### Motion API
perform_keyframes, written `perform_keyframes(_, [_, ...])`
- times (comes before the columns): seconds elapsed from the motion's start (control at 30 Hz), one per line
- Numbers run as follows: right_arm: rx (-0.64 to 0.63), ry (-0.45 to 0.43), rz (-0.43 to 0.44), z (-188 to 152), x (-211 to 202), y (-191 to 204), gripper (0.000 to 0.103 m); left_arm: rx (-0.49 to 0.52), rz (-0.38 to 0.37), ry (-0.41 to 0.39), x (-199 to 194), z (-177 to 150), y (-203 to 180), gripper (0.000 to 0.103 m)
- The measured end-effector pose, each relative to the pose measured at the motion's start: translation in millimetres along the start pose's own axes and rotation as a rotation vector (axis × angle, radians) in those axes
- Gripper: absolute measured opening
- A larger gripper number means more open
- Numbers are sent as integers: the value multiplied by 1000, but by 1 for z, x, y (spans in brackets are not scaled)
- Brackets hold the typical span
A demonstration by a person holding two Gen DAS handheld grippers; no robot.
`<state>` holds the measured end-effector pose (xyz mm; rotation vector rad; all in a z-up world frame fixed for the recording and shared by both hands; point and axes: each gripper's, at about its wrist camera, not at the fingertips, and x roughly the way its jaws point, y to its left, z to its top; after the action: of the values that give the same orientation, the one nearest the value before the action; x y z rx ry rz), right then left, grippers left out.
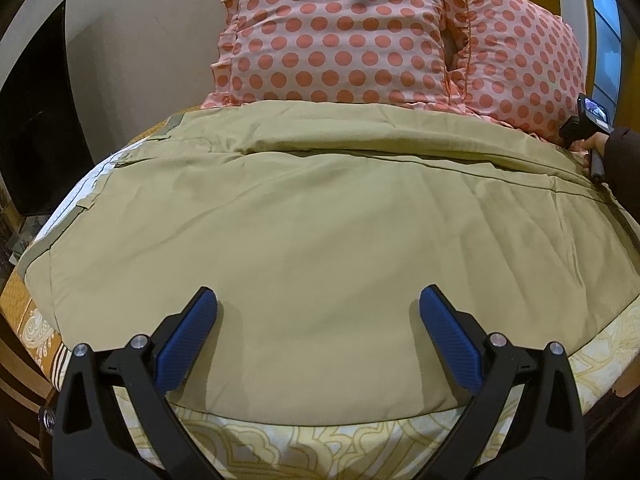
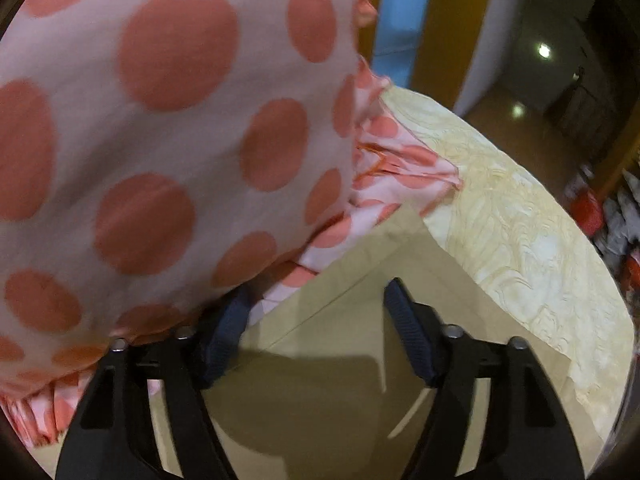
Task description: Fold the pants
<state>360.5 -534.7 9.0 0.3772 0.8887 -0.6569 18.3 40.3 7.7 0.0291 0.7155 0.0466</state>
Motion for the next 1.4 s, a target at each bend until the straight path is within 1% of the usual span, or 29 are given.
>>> perform_keyframes(0.03, [-9,-13,17,-2,0,-2,40,1,1,0,0,0,0,101])
perform_keyframes(0.07, [-14,-23,37,-5,1,-7,25,3,2,-1,-1,0,-1,101])
perform_keyframes(0.1, [-2,-24,71,-7,1,-14,12,6,4,-5,-1,1,-1,101])
perform_keyframes(0.13, [26,-19,111,-11,1,-22,8,8,7,-14,-3,1,-1,101])
perform_keyframes(0.17, [87,-17,196,-13,0,-36,5,9,8,-23,-6,2,0,101])
perform_keyframes(0.23, [157,-44,304,-16,-10,-63,5,3,0,-57,-15,4,4,101])
perform_keyframes(0.27, [184,-74,383,-23,-22,-80,5,-2,-5,-85,-21,5,6,101])
perform_keyframes(0.33, [213,-119,493,-34,-45,-104,5,-7,2,-126,-31,8,10,101])
perform_keyframes(0.37, [232,-151,577,-51,-65,-126,5,-11,10,-146,-35,10,13,101])
perform_keyframes(0.4, [244,-159,616,-50,-78,-132,5,-15,13,-153,-37,11,15,101])
perform_keyframes(0.47, [288,-182,710,-88,-109,-167,5,-30,14,-171,-41,16,20,101])
perform_keyframes(0.53, [333,-166,733,-126,-131,-195,4,-55,1,-174,-42,22,27,101])
perform_keyframes(0.57, [363,-133,728,-148,-132,-210,4,-76,-16,-180,-42,28,31,101])
perform_keyframes(0.6, [390,-97,726,-162,-128,-218,5,-101,-34,-185,-42,34,37,101])
perform_keyframes(0.67, [418,-27,730,-183,-123,-224,5,-151,-64,-189,-38,48,48,101])
perform_keyframes(0.73, [421,4,726,-194,-126,-227,6,-200,-106,-185,-31,60,60,101])
perform_keyframes(0.77, [429,21,725,-194,-125,-227,10,-222,-123,-175,-28,66,65,101])
perform_keyframes(0.87, [447,39,742,-195,-127,-224,39,-297,-169,-138,-15,80,84,101])
perform_keyframes(0.9, [443,32,740,-193,-128,-223,45,-324,-189,-127,-9,84,90,101])
perform_keyframes(0.97, [437,21,731,-192,-129,-219,49,-371,-219,-107,2,89,100,101])
perform_keyframes(1.0, [432,17,719,-190,-127,-217,47,-391,-223,-88,9,94,103,101])
perform_keyframes(1.03, [420,13,708,-187,-124,-214,41,-401,-224,-75,14,97,106,101])
perform_keyframes(1.07, [405,21,708,-184,-117,-211,5,-409,-231,-59,23,104,108,101])
perform_keyframes(1.1, [414,25,720,-182,-113,-211,2,-418,-235,-53,28,109,110,101])
perform_keyframes(1.13, [442,4,748,-182,-114,-217,2,-424,-238,-50,36,117,112,101])
perform_keyframes(1.17, [463,-44,785,-181,-121,-226,1,-431,-236,-44,41,122,114,101])
perform_keyframes(1.2, [469,-87,800,-180,-130,-233,1,-439,-231,-30,49,129,116,101])
perform_keyframes(1.27, [449,-148,800,-178,-146,-240,1,-455,-223,5,68,143,119,101])
perform_keyframes(1.4, [435,-160,809,-175,-151,-240,1,-497,-221,97,114,171,120,100])
